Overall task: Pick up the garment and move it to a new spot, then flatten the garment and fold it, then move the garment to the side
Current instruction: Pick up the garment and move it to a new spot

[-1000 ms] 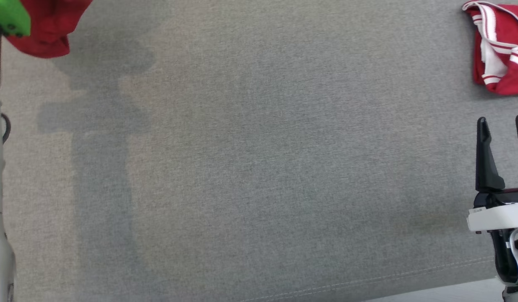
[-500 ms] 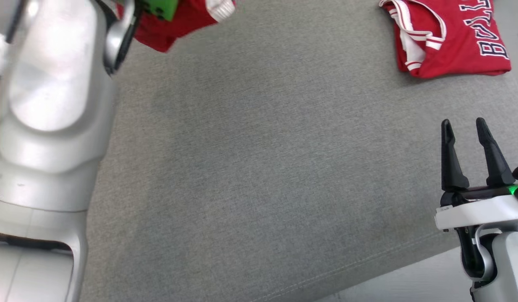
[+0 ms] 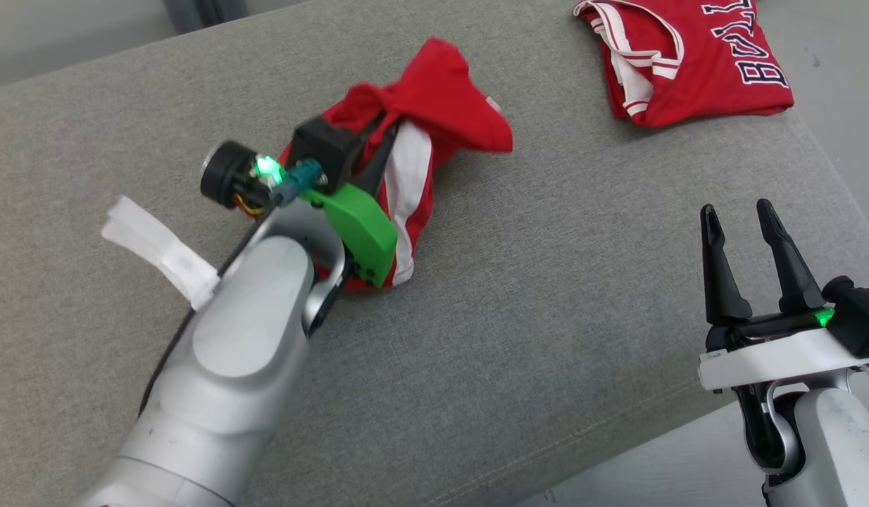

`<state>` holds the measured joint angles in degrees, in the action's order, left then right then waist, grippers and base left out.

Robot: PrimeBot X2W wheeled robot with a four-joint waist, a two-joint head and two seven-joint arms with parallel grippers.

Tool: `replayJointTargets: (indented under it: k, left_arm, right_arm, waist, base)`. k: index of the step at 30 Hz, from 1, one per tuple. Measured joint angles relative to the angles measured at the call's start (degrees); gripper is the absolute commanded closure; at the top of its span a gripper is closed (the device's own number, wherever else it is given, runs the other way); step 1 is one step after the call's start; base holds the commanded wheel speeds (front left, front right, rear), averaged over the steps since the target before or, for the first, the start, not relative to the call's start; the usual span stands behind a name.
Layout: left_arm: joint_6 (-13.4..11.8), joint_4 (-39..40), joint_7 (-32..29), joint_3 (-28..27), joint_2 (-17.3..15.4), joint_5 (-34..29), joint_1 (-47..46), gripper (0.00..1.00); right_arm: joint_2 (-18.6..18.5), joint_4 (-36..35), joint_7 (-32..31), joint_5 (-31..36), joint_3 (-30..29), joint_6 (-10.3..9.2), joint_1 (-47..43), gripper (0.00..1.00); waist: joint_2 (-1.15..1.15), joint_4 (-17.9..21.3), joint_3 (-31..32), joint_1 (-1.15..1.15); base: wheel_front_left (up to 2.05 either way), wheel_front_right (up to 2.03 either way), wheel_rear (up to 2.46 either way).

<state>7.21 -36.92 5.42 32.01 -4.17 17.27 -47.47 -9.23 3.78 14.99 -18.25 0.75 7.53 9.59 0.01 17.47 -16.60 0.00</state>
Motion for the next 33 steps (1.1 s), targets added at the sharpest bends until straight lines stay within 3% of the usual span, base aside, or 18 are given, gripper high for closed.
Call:
replayJointTargets:
  k: [1, 2, 3, 4, 15, 33]
  left_arm:
    - [-0.2, -0.9, 0.5, 0.6, 0.1, 0.0, 1.2, 1.0]
    - [-0.3, -1.5, 1.3, 0.9, 0.2, 0.1, 2.1, 0.74]
    - [-0.4, -2.1, 2.0, 1.5, 0.5, 0.4, 2.9, 0.31]
    - [-0.5, -2.4, 2.8, 1.9, 0.7, 0.6, 3.4, 0.0]
    - [-4.4, 1.8, 9.3, 0.2, 1.0, 2.8, 5.2, 0.0]
    - [-10.0, 20.3, 9.6, -13.0, -6.5, 2.2, 23.4, 0.0]
  right_arm:
    - [0.0, -0.1, 0.0, 0.0, 0.1, 0.0, 0.0, 0.0]
    - [0.0, -0.2, 0.0, 0.0, 0.1, 0.0, 0.0, 0.0]
    - [0.0, -0.3, 0.0, 0.0, 0.1, 0.0, 0.0, 0.0]
    - [-0.1, -0.4, 0.0, 0.0, 0.1, 0.0, 0.0, 0.0]
    - [-0.1, -0.8, 0.0, 0.5, 0.3, 0.0, -1.6, 0.0]
    - [-0.6, -2.1, 0.1, 1.7, 0.8, 0.0, -4.3, 0.0]
  waist:
    - [0.0, -0.1, 0.0, 0.0]
    - [0.0, -0.3, 0.0, 0.0]
    - [0.0, -0.5, 0.0, 0.0]
    - [0.0, -0.8, 0.1, 0.0]
    - [0.0, -4.1, 3.5, 0.0]
    - [0.0, -13.1, 8.3, 0.0]
  base:
    - [0.0, 0.0, 0.0]
    - [0.0, 0.0, 0.0]
    - [0.0, 0.0, 0.0]
    - [0.0, 0.0, 0.0]
    - [0.0, 0.0, 0.0]
    - [0.0, 0.0, 0.0]
